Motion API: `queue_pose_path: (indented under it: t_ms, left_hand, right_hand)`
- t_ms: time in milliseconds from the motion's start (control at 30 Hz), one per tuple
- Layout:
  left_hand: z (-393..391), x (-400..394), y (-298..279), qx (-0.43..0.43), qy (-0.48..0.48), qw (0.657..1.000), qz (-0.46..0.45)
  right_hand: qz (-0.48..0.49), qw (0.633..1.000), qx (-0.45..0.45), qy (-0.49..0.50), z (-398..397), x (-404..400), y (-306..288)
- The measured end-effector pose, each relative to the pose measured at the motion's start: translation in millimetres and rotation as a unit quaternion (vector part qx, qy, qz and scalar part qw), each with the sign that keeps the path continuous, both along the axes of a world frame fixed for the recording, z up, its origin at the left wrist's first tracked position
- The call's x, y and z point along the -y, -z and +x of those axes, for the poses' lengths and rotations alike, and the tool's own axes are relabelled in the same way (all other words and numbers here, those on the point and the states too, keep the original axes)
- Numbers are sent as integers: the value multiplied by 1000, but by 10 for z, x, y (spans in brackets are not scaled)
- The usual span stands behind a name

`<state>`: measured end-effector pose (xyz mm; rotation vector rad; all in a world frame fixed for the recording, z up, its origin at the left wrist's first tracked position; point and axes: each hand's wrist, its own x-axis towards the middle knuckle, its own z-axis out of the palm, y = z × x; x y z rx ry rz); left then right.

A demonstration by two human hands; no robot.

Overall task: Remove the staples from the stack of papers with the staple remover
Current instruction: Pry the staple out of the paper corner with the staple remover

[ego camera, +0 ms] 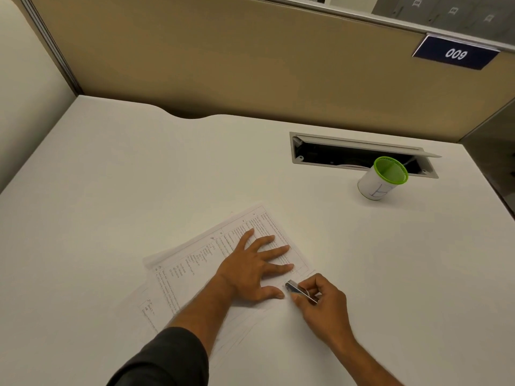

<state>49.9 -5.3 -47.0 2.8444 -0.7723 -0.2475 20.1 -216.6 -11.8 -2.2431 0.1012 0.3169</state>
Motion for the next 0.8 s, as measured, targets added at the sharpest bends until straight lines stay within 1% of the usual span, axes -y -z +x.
queue_pose_path:
  t_ms: [67,233,400,567,800]
  left_hand:
    - [-3,-2,3,1,0,1000,-4]
    - [1,-6,-6,2,-3,1000,-13]
    - [-6,-2,-5,5,-3,1000,-12]
    - [-10,1,2,6,-3,1000,-8]
    - [-4,-5,20,10,-2,1000,-14]
  right_hand:
    - [-15,1000,9,-17,-1,-23,11]
    - [-31,999,20,-20,12,-67,35]
    - [-34,999,9,-16,10,-62,49]
    - [27,996,-57,63,46,-113,-37]
    - [97,976,-155,120,117,-130,-94]
